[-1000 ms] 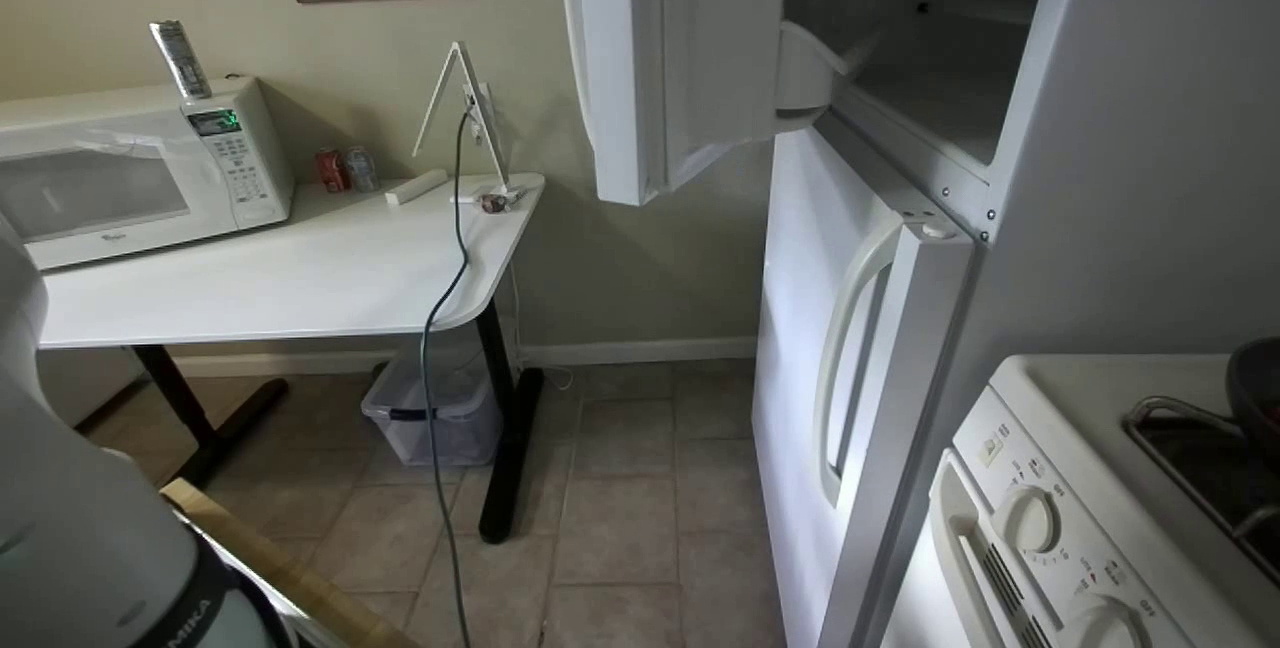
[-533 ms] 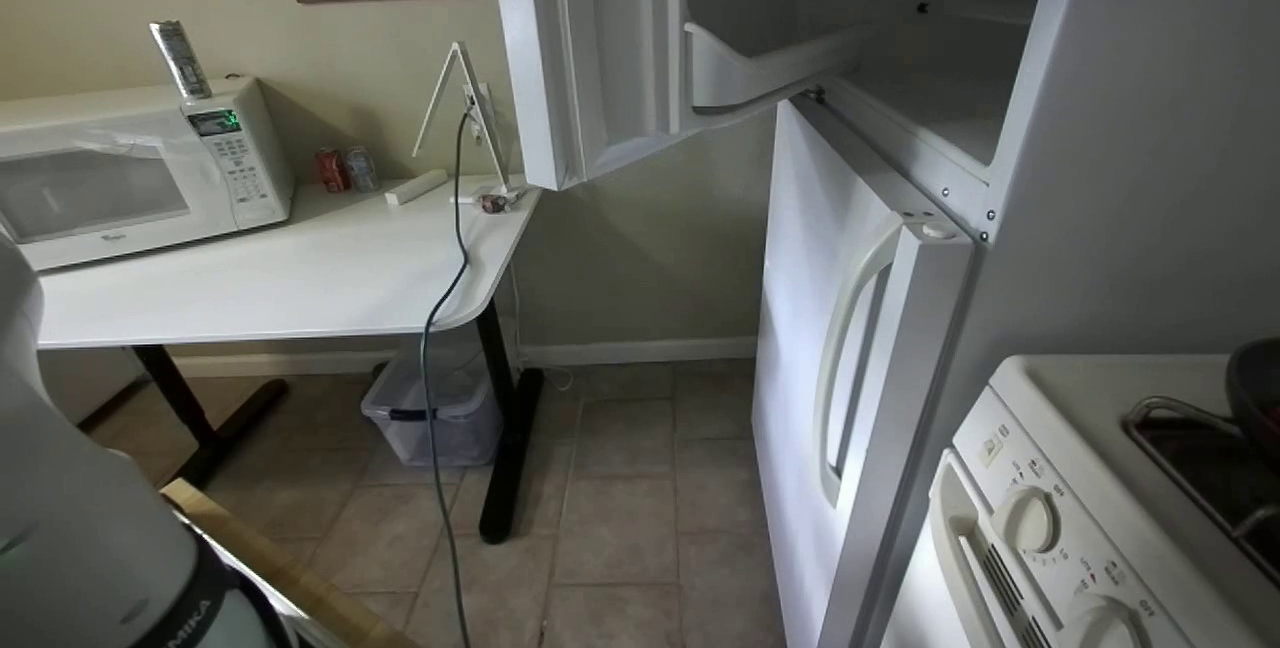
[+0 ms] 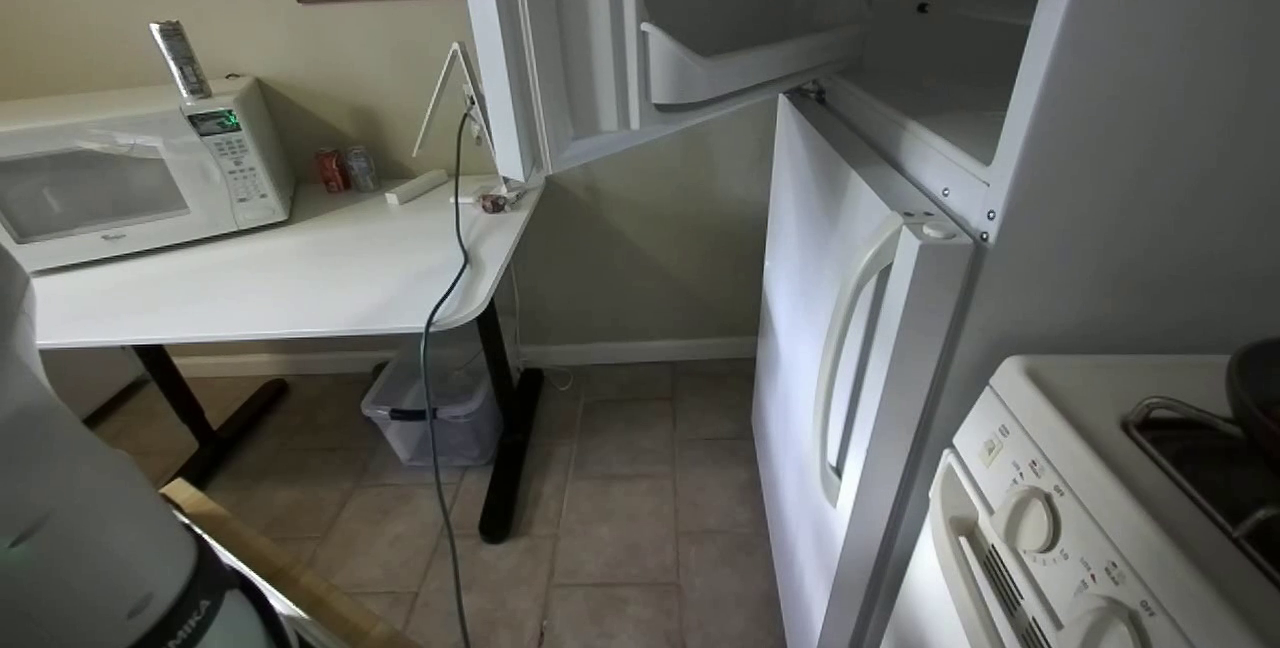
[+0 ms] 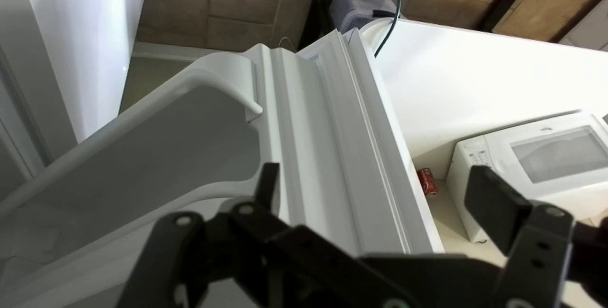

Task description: Open the top fridge

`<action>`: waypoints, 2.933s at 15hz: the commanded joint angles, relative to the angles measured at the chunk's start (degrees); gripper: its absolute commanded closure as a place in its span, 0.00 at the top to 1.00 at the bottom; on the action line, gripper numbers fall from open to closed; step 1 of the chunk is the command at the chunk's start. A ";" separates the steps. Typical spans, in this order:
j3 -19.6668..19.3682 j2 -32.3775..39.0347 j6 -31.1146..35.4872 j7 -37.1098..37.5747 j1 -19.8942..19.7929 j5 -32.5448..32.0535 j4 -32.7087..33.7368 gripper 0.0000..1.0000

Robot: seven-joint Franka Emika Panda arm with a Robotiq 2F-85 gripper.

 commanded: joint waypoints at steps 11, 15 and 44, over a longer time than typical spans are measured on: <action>1.04 3.12 9.80 -3.79 6.70 3.64 0.84 1.00; 0.53 3.32 7.39 -2.61 7.55 6.36 0.87 1.00; 23.92 -4.49 45.96 24.70 19.24 29.67 -15.15 1.00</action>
